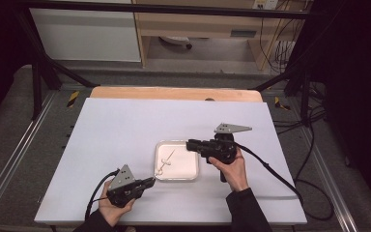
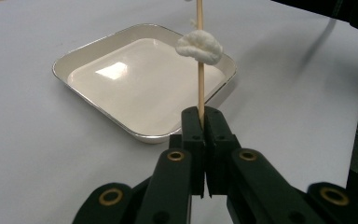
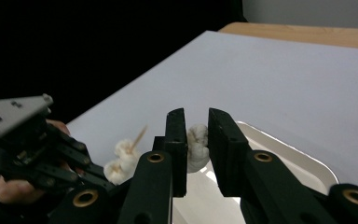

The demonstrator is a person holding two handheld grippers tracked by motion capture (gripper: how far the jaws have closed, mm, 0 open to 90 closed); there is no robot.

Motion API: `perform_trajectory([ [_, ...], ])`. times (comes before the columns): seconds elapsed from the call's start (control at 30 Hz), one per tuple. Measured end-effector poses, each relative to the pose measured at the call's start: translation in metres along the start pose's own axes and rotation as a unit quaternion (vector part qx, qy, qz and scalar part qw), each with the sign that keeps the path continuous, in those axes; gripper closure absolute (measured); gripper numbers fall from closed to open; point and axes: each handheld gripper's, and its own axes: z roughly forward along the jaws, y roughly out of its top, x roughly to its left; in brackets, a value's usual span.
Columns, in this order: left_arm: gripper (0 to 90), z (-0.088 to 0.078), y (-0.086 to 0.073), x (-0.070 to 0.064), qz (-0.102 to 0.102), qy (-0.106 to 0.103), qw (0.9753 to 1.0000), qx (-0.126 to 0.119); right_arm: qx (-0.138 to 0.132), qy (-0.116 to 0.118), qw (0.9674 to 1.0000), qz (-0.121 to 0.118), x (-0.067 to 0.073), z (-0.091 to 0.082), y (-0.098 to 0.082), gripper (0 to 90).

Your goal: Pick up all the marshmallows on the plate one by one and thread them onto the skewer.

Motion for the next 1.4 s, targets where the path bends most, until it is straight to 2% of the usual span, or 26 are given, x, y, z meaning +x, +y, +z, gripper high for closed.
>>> perform_trajectory([
  [0.1, 88.1, 0.0, 0.0, 0.0, 0.003, -0.002, 1.0, 0.0, -0.015, 0.013, 0.9998, 0.006, 0.003, 0.003, 0.004, 78.3],
  [0.27, 88.1, 0.0, 0.0, -0.001, 0.005, -0.003, 1.0, -0.002, -0.02, 0.023, 0.9995, 0.006, 0.008, 0.012, 0.007, 78.4],
  [0.7, 88.2, 0.0, 0.001, -0.001, 0.001, -0.003, 1.0, -0.003, -0.016, 0.042, 0.9989, 0.012, 0.014, 0.023, 0.002, 78.8],
  [1.17, 88.3, 0.0, -0.001, -0.001, -0.015, -0.002, 0.9999, -0.006, -0.03, 0.04, 0.9986, 0.015, 0.02, 0.028, -0.007, 80.8],
  [1.4, 88.4, 0.0, -0.002, -0.002, -0.013, 0.003, 0.9999, -0.007, -0.036, 0.035, 0.9986, 0.016, 0.022, 0.032, -0.012, 81.0],
])
